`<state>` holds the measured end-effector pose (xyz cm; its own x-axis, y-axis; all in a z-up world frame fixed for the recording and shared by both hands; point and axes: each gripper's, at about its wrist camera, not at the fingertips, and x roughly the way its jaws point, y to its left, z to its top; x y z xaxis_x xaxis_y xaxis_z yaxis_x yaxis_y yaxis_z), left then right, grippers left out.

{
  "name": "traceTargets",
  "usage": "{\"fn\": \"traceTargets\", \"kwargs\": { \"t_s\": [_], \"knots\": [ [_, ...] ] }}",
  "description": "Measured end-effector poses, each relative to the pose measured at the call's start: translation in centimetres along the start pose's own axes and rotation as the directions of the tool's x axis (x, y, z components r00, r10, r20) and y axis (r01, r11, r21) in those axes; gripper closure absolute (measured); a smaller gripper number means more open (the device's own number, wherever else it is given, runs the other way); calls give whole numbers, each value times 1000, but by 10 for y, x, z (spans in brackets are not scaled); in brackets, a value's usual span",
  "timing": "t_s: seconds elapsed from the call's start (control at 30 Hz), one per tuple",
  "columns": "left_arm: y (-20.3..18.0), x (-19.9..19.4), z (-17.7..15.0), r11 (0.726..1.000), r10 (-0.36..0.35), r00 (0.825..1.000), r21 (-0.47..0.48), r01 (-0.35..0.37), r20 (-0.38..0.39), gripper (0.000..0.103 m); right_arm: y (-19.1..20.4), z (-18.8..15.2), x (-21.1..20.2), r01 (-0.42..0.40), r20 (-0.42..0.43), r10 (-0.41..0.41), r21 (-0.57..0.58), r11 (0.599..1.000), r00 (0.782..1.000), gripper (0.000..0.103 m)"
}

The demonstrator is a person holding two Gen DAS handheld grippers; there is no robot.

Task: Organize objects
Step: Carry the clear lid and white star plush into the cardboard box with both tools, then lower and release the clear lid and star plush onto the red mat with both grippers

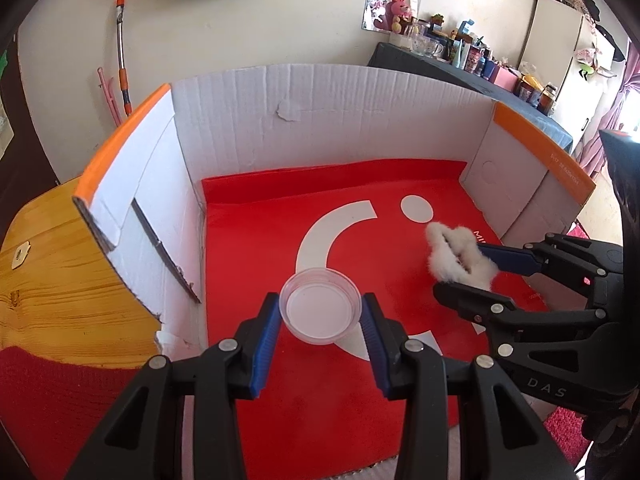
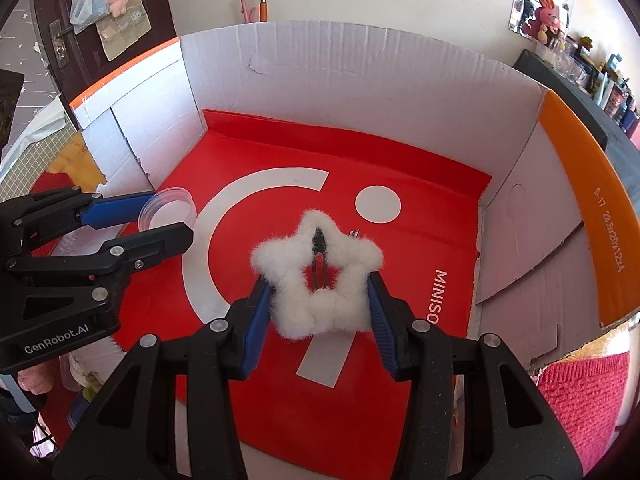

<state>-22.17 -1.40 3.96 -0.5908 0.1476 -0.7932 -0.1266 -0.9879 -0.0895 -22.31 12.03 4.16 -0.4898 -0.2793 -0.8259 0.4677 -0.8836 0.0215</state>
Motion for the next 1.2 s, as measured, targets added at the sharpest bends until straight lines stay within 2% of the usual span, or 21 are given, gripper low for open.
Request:
{"fn": "traceTargets", "kwargs": {
  "t_s": [0.27, 0.77, 0.97, 1.2],
  "knots": [
    [-1, 16, 2, 1000, -13, 998, 0, 13, -54, 61, -2, -2, 3, 30, -28, -30, -1, 1000, 999, 59],
    [2, 17, 2, 1000, 0, 998, -3, 0, -68, 60, -6, -3, 5, 23, -58, -23, 12, 1000, 998, 56],
    [1, 17, 3, 1000, -12, 998, -1, 12, -68, 54, -3, -3, 3, 11, -61, -10, 16, 1000, 998, 53],
    [0, 16, 4, 1000, -23, 998, -5, 23, -65, 51, -5, -5, -4, 1, -52, 0, 17, 1000, 999, 50]
  ]
}}
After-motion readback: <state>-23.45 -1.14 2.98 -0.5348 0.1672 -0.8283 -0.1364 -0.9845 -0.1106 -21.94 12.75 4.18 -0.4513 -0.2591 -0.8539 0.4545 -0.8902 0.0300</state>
